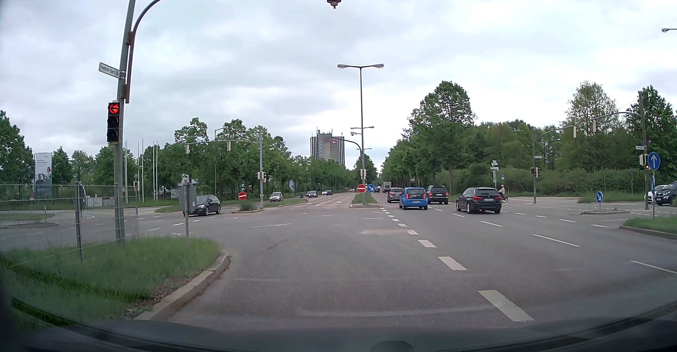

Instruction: Follow the waypoints while adhering to traffic rules and regulations

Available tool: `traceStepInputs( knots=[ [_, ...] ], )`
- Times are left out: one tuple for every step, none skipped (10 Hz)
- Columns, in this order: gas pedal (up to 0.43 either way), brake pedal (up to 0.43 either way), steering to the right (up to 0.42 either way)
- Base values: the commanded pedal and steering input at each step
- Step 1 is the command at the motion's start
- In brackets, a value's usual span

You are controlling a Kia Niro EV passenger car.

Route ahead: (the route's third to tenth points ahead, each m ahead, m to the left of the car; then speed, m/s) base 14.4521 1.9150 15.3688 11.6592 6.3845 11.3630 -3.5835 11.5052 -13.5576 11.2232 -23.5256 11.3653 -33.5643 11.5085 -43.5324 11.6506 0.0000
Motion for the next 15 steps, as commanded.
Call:
traceStepInputs(
  knots=[
    [0.000,0.262,-0.003],
    [0.000,0.262,-0.003],
    [0.000,0.262,-0.003],
    [0.000,0.262,-0.003],
    [0.000,0.262,-0.003],
    [0.000,0.262,-0.003],
    [0.000,0.262,-0.003],
    [0.000,0.262,-0.003],
    [0.000,0.262,-0.003],
    [0.000,0.262,-0.003],
    [0.000,0.262,-0.003],
    [0.000,0.262,-0.003],
    [0.000,0.262,-0.003],
    [0.000,0.262,-0.003],
    [0.000,0.262,-0.003]
  ],
)
